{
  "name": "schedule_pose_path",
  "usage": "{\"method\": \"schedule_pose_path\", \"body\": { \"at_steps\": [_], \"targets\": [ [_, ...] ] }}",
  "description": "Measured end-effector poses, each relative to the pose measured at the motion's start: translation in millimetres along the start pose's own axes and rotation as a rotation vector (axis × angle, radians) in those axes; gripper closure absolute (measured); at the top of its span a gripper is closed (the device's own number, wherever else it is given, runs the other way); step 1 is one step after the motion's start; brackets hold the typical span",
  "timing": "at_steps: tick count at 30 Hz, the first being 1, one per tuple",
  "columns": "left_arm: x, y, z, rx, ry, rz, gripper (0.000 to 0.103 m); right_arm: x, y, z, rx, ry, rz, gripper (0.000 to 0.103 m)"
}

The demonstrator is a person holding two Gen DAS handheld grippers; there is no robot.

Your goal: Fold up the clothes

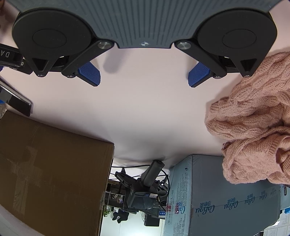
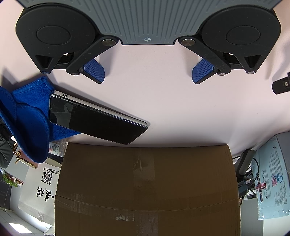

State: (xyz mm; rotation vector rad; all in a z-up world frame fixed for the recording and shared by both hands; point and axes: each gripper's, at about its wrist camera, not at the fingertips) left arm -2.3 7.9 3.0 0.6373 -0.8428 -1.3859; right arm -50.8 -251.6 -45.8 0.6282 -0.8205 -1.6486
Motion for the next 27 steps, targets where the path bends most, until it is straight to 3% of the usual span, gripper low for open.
{"method": "schedule_pose_path", "body": {
  "at_steps": [8,15,21,25,27],
  "targets": [
    [4.7,-1.0,12.1,0.073,-0.051,-0.026,0.000,3.7,-0.2,10.8,0.046,0.035,-0.038,0.000],
    [7.7,-3.5,38.0,0.236,-0.075,-0.124,0.000,20.0,-8.0,40.4,0.220,0.161,-0.126,0.000],
    [4.0,-5.2,52.2,0.377,-0.069,-0.143,0.000,21.7,-5.1,60.7,0.359,0.073,-0.076,0.000],
    [5.7,-4.0,50.7,0.367,-0.086,-0.147,0.000,20.6,-9.1,65.6,0.439,0.033,-0.036,0.000],
    [8.7,-5.3,52.6,0.374,-0.100,-0.167,0.000,20.0,-9.6,56.1,0.401,0.030,-0.030,0.000]
  ]
}}
Point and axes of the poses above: each gripper's, at about its wrist camera, not at the fingertips, and z roughly against the way its jaws point, x to its right, y to its top, and after that the axes turned 1 degree about -y, right-handed
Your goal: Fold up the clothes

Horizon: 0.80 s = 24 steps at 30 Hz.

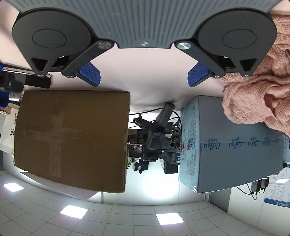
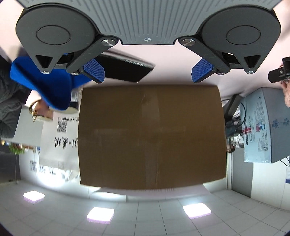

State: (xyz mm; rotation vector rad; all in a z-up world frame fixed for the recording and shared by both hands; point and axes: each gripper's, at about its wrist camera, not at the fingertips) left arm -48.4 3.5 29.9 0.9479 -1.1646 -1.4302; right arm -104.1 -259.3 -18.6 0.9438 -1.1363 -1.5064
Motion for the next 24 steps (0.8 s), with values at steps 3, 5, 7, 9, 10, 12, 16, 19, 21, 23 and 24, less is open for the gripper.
{"method": "schedule_pose_path", "body": {
  "at_steps": [3,5,7,9,10,12,16,19,21,23,24],
  "targets": [
    [3.0,-1.5,2.8,0.016,-0.010,-0.021,0.000,-2.6,1.4,-10.3,-0.061,0.001,0.019,0.000],
    [2.0,-2.5,2.4,0.013,-0.015,-0.018,0.000,-5.7,1.3,-11.6,-0.069,-0.012,0.039,0.000],
    [0.2,-2.8,1.2,0.004,-0.018,-0.005,0.000,-6.1,-0.4,-11.4,-0.075,-0.011,0.041,0.000],
    [-0.9,-2.5,-0.2,-0.006,-0.019,0.004,0.000,-6.4,-2.1,-11.3,-0.081,-0.010,0.043,0.000],
    [-1.2,-2.2,-0.7,-0.011,-0.019,0.008,0.000,-6.5,-2.9,-11.2,-0.083,-0.009,0.044,0.000],
    [-1.1,-2.1,-1.8,-0.018,-0.018,0.012,0.000,-5.7,-3.5,-11.6,-0.088,-0.004,0.038,0.000],
    [-1.7,-2.8,-1.3,-0.023,-0.023,0.013,0.000,-5.2,-4.4,-11.4,-0.090,-0.008,0.034,0.000],
    [-2.2,-3.0,-1.0,-0.027,-0.026,0.015,0.000,-4.5,-5.1,-10.3,-0.086,-0.011,0.029,0.000],
    [-2.4,-3.0,-1.8,-0.030,-0.025,0.017,0.000,-5.3,-5.2,-10.8,-0.089,-0.010,0.032,0.000],
    [-2.7,-2.6,-2.2,-0.032,-0.024,0.017,0.000,-5.2,-4.9,-11.1,-0.090,-0.010,0.034,0.000],
    [-2.6,-2.7,-2.3,-0.033,-0.024,0.017,0.000,-5.3,-4.9,-11.1,-0.091,-0.010,0.034,0.000]
  ]
}}
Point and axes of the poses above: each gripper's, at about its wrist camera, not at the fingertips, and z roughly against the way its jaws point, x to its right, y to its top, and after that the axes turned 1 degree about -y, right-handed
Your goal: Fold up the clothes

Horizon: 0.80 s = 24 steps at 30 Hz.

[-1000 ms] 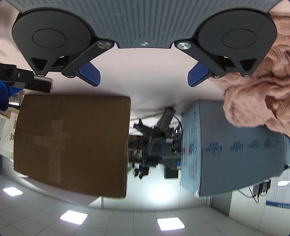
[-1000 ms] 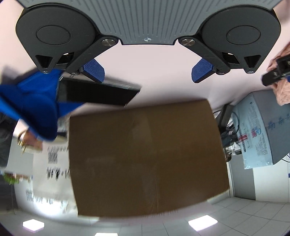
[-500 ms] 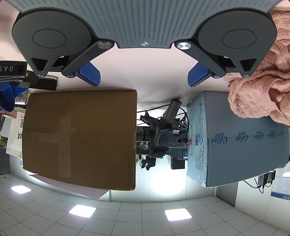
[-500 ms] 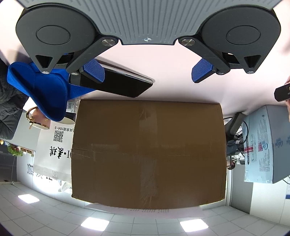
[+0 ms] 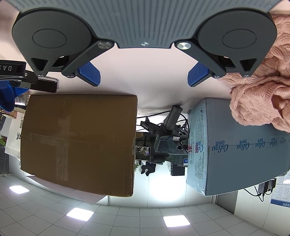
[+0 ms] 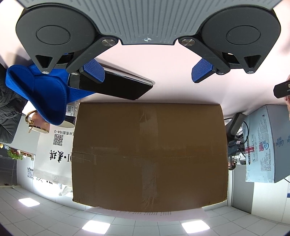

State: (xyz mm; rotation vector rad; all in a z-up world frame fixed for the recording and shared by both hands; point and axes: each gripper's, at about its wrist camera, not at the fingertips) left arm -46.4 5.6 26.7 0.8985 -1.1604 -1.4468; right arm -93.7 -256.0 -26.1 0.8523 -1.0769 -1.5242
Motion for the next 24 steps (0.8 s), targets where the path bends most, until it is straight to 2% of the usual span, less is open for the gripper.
{"method": "schedule_pose_path", "body": {
  "at_steps": [24],
  "targets": [
    [-0.5,1.4,-0.9,-0.007,-0.005,-0.001,0.000,-1.3,0.5,0.8,0.002,-0.004,0.009,0.000]
  ]
}}
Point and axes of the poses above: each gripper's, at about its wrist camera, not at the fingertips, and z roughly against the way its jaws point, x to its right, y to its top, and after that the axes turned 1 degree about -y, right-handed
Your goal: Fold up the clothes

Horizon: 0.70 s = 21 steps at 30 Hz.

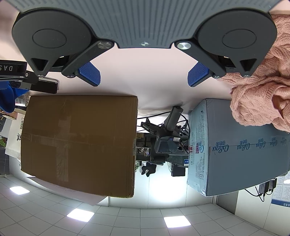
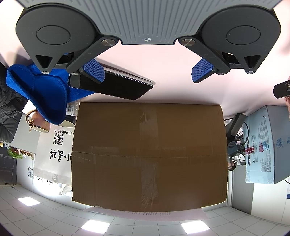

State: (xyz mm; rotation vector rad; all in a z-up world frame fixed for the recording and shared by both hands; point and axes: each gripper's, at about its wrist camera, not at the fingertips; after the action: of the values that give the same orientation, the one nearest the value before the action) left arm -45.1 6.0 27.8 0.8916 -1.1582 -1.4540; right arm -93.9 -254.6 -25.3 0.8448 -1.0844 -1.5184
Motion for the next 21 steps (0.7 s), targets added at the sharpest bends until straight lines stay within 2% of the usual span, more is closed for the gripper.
{"method": "schedule_pose_path", "body": {
  "at_steps": [21],
  "targets": [
    [0.1,0.3,-0.3,0.000,-0.006,0.001,0.000,-0.3,0.5,-0.7,-0.005,0.002,0.001,0.000]
  ]
}}
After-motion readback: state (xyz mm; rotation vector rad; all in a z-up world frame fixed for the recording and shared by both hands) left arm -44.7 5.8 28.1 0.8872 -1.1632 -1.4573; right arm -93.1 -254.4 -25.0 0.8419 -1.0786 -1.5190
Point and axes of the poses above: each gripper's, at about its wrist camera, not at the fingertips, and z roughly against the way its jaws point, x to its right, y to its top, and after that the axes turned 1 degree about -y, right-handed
